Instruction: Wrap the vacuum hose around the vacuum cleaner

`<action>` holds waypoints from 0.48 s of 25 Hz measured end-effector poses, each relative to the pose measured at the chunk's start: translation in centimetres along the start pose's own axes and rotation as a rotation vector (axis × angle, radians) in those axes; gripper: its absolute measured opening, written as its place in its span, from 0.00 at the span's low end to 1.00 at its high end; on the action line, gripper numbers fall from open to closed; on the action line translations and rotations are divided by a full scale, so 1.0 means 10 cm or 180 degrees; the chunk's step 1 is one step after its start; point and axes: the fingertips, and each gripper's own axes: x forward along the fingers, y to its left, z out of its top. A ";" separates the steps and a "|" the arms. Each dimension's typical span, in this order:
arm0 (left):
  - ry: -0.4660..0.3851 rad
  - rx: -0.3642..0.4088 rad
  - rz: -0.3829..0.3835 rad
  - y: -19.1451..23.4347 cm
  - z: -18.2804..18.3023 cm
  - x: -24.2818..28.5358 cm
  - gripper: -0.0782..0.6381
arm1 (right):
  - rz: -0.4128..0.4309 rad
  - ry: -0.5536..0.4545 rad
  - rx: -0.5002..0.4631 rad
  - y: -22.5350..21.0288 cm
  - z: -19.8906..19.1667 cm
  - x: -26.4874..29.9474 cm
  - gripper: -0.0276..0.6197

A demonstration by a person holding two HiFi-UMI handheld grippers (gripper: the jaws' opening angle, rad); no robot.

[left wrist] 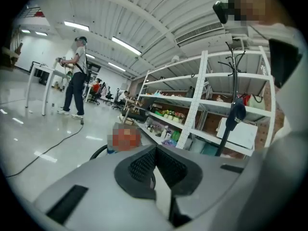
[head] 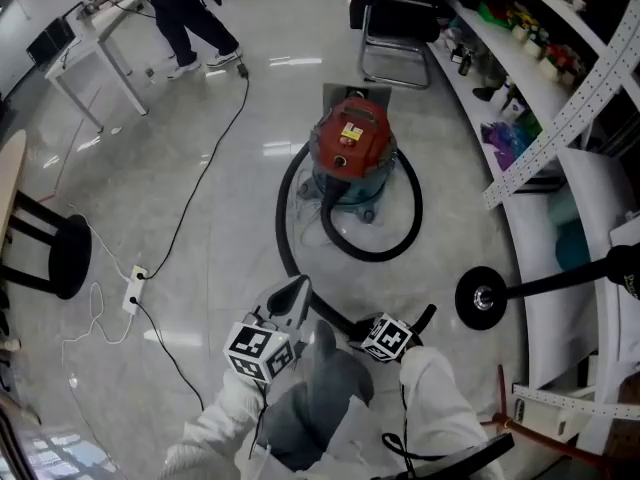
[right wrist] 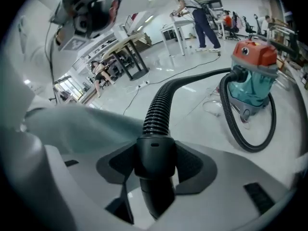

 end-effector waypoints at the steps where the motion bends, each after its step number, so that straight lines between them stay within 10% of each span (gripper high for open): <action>1: -0.0056 0.0037 -0.0097 0.12 -0.18 0.30 0.11 | 0.0033 -0.0004 -0.0136 -0.26 -0.08 0.26 0.41; 7: -0.0113 0.0503 -0.0255 0.81 -1.55 1.76 0.11 | 0.0073 0.0030 -0.0682 -1.59 -0.44 1.58 0.41; 12: 0.0020 0.0333 -0.0131 1.35 -2.50 2.18 0.11 | 0.0094 0.0079 -0.0845 -2.17 -0.60 2.16 0.41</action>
